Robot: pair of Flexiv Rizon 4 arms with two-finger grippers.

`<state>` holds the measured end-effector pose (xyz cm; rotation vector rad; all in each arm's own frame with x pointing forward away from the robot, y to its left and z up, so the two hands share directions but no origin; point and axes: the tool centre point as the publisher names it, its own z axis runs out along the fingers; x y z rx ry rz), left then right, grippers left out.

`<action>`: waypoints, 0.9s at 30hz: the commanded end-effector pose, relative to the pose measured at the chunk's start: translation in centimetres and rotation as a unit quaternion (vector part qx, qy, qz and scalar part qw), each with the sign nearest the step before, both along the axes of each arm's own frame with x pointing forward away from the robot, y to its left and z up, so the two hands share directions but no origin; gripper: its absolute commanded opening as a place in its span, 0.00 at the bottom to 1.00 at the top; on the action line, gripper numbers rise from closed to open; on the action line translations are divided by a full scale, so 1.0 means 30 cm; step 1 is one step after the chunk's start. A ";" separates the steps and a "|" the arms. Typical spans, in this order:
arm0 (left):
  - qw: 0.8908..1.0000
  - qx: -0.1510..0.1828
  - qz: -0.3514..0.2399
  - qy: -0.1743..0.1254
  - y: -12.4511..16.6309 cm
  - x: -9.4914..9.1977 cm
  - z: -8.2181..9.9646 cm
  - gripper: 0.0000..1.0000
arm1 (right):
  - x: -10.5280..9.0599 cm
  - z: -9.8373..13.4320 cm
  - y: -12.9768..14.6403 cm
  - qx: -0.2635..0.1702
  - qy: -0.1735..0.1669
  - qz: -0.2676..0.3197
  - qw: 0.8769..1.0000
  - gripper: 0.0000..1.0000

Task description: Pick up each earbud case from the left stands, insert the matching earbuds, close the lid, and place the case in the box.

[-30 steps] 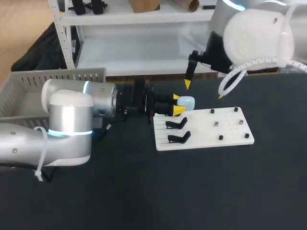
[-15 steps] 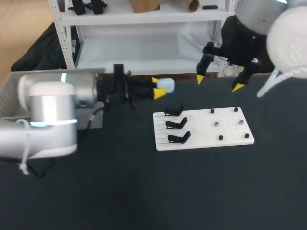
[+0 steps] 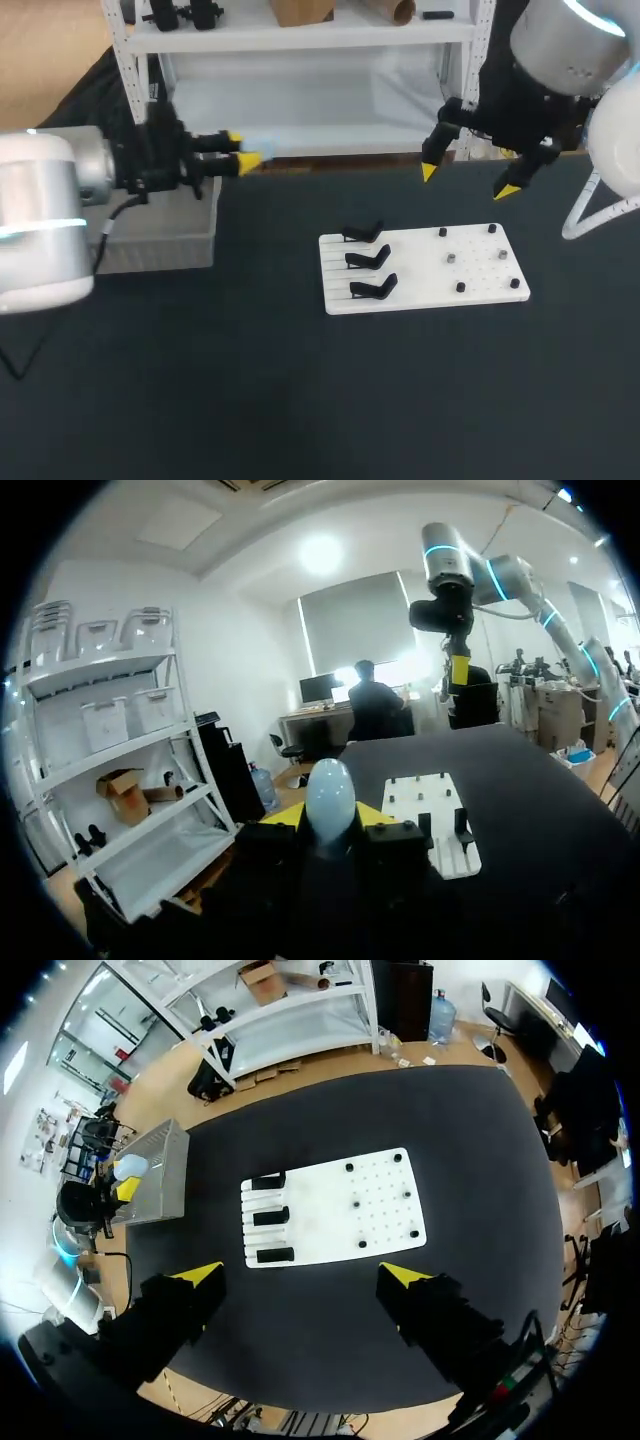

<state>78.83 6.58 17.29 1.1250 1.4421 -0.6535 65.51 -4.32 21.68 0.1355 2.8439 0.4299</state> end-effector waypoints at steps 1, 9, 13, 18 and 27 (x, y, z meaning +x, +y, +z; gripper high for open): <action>0.990 0.004 0.137 -0.019 0.094 -0.013 0.011 0.00 | -0.009 -0.002 -0.001 0.000 -0.007 -0.003 1.000 1.00; 0.973 0.026 0.229 0.009 0.291 0.067 -0.048 0.00 | -0.009 -0.002 -0.001 0.000 -0.007 -0.003 1.000 1.00; 0.965 0.035 0.258 0.019 0.361 0.068 -0.072 0.00 | -0.009 -0.002 -0.001 0.000 -0.007 -0.003 1.000 1.00; 0.956 0.038 0.288 0.029 0.441 0.060 -0.112 0.00 | -0.009 -0.002 -0.001 0.000 -0.007 -0.003 1.000 1.00; 0.948 0.045 0.312 0.043 0.526 0.030 -0.162 0.00 | -0.009 -0.002 -0.001 0.000 -0.007 -0.003 1.000 1.00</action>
